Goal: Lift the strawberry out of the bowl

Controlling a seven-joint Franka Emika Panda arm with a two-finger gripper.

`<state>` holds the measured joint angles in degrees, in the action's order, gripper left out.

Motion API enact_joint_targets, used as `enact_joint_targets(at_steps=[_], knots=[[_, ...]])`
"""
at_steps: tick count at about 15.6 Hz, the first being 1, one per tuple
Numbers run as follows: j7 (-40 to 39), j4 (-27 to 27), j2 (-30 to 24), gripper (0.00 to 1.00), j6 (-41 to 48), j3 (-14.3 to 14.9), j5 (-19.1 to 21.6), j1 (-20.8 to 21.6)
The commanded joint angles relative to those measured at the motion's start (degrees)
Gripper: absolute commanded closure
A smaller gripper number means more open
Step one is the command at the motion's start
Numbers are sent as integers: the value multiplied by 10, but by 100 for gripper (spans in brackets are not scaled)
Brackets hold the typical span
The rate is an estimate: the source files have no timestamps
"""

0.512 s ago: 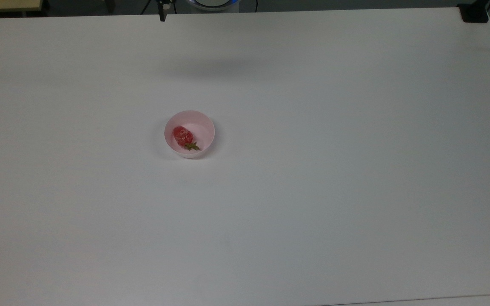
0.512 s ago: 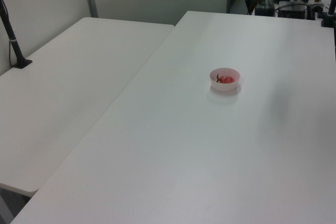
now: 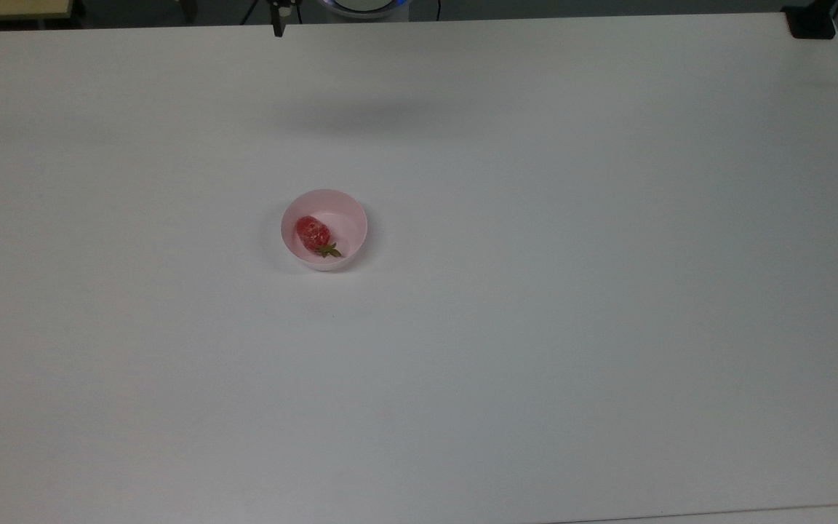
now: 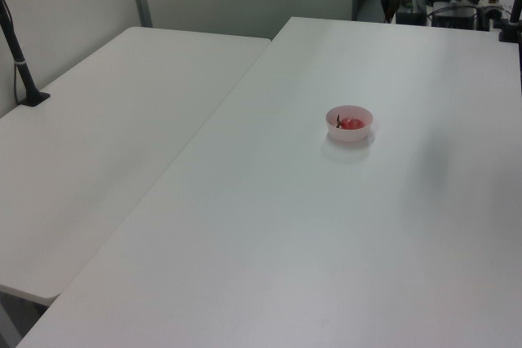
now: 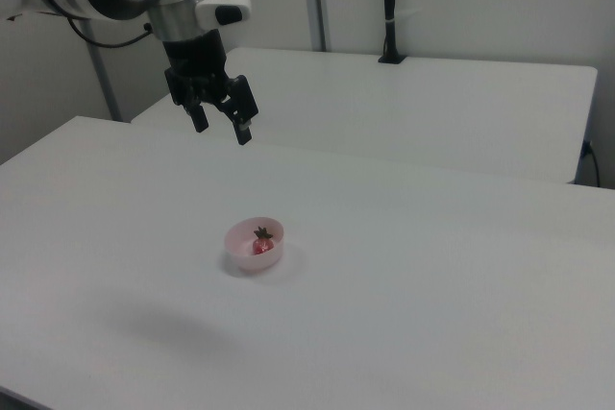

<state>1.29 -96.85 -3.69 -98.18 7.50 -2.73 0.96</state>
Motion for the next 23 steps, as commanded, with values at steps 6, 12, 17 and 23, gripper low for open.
enact_joint_targets(at_steps=[6, 12, 17, 23], knots=[[-142, -15, 11, 0, -5, 2, 5, -3], [-60, -18, 56, 0, -15, -6, -3, 0], [-5, -34, 132, 0, -114, -13, -4, 4], [34, -42, 219, 19, -192, -27, -5, 18]])
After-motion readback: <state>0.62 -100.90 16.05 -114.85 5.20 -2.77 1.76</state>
